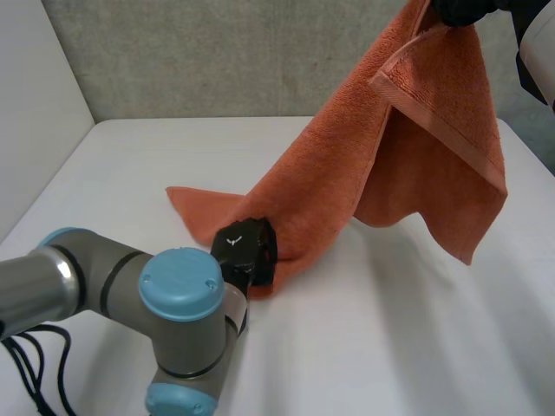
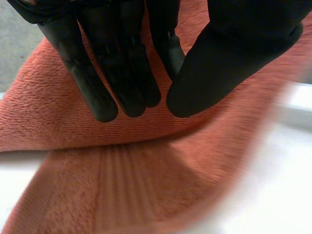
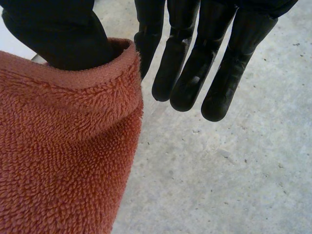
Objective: Fold the laundry
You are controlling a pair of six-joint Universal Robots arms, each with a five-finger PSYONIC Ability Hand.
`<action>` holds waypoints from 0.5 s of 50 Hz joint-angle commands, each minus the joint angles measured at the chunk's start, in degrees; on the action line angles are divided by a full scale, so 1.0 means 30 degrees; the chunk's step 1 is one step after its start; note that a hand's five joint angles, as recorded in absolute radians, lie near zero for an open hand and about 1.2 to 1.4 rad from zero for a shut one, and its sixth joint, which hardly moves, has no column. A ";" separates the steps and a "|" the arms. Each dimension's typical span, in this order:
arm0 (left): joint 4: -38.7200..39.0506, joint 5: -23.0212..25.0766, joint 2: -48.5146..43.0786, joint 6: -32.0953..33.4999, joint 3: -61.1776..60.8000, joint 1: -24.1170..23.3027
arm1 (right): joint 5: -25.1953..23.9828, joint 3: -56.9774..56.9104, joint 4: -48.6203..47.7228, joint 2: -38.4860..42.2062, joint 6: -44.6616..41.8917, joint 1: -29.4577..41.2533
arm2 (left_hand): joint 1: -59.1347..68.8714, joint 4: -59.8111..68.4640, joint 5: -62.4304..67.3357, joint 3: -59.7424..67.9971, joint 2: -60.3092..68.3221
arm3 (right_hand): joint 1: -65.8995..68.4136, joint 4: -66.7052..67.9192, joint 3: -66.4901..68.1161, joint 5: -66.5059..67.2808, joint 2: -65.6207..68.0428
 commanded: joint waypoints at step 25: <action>-0.1904 0.1802 0.6651 0.0376 -0.4021 0.3151 | -0.0167 0.0732 0.0054 0.0659 0.0375 -0.1883 | -0.6862 -0.7081 -0.6991 -0.7146 -0.7175 | 0.7791 0.3851 0.3972 0.4540 0.3999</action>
